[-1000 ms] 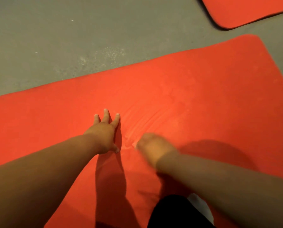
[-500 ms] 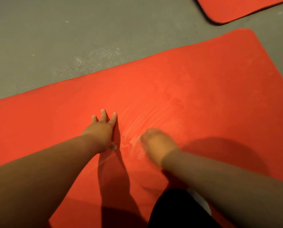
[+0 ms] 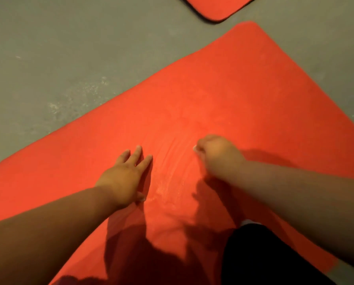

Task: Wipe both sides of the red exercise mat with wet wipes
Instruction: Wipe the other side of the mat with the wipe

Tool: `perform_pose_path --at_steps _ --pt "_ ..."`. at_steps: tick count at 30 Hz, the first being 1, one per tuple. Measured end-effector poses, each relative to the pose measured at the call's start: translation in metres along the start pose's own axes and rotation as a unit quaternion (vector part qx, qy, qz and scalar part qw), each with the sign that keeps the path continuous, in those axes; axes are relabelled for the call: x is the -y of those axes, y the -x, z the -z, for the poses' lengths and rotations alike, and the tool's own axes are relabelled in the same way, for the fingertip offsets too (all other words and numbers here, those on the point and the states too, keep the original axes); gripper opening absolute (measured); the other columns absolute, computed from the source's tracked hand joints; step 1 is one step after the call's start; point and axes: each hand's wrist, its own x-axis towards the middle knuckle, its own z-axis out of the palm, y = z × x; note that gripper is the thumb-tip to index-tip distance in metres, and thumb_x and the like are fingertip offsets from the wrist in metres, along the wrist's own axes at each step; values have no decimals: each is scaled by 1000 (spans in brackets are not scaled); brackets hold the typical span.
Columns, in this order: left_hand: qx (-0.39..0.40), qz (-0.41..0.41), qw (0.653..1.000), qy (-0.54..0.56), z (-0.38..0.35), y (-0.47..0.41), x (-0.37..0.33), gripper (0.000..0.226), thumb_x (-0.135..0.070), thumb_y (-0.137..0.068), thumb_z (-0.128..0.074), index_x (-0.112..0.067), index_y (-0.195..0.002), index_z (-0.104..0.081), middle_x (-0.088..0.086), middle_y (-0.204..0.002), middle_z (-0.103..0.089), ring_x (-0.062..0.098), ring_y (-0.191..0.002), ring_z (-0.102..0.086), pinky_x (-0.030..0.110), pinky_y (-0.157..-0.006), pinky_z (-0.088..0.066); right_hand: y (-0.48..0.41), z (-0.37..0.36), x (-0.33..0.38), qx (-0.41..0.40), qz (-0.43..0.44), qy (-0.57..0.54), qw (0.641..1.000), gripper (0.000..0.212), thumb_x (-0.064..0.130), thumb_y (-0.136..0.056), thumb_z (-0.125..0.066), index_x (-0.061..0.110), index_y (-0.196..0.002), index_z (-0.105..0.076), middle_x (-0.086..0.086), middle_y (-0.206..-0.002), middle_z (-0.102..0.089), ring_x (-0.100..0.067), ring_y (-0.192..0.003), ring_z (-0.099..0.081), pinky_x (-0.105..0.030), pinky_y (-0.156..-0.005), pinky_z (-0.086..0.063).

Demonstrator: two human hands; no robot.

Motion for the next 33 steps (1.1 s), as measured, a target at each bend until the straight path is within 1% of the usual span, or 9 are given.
perform_pose_path --at_steps 3,6,10,14,18,22,25,28,33 --pt "-9 -1 1000 1 1 -3 -2 118 -45 -72 -78 -25 -153 5 9 -159 14 36 -146 -2 42 -116 -24 59 -28 65 91 152 -44 983 13 12 -84 -56 8 -92 -65 -13 -88 -61 -32 -83 -61 -34 -73 -49" --pt "-4 4 1000 -5 3 -2 -7 119 -42 -71 -80 -22 -153 4 11 -159 12 39 -145 -5 45 -115 -25 97 -35 76 169 168 -24 971 26 12 -88 -47 13 -110 -61 -10 -105 -57 -30 -97 -57 -37 -84 -47" --pt "17 -1 1000 -4 -1 6 -19 120 -45 -72 -79 -22 -153 6 10 -159 15 45 -144 -4 48 -114 -25 85 -21 22 12 -64 -19 998 15 16 -91 -53 9 -100 -63 -14 -104 -62 -32 -101 -58 -35 -85 -41" --pt "55 -28 998 -8 -14 23 -35 124 -50 -72 -77 -26 -151 15 10 -156 25 51 -141 4 50 -114 -21 84 -10 -2 -8 -214 -6 977 19 17 -93 -51 8 -105 -63 -18 -112 -62 -32 -107 -56 -33 -85 -40" --pt "55 -31 998 -23 -23 32 -42 126 -47 -73 -78 -26 -150 19 9 -155 29 51 -141 6 50 -114 -24 120 -43 59 27 -54 -32 998 22 13 -93 -49 12 -112 -59 -11 -114 -57 -28 -109 -54 -31 -92 -36" --pt "48 -20 998 -30 -27 32 -43 127 -37 -72 -81 -28 -149 20 7 -155 30 50 -142 7 49 -112 -28 125 -45 89 159 103 -14 982 26 13 -93 -48 13 -117 -57 -8 -118 -53 -24 -114 -50 -27 -95 -33" --pt "72 -11 997 -32 -23 31 -45 128 -35 -73 -81 -28 -149 22 7 -154 32 51 -141 8 52 -111 -28 78 -19 33 16 -69 14 997 18 15 -92 -53 7 -105 -63 -16 -113 -61 -30 -108 -56 -32 -86 -40" --pt "84 -6 996 -38 -18 29 -49 126 -33 -75 -79 -27 -149 23 8 -153 34 51 -140 11 53 -112 -25 45 11 -19 -87 -237 21 967 15 14 -90 -57 3 -95 -66 -21 -104 -65 -36 -99 -58 -37 -78 -39" --pt "90 -18 994 -51 -16 29 -46 123 -31 -77 -78 -22 -149 21 14 -153 32 50 -141 9 50 -114 -15 54 -36 56 -19 -48 -15 999 24 19 -94 -47 6 -99 -66 -17 -102 -61 -34 -99 -57 -36 -85 -41"
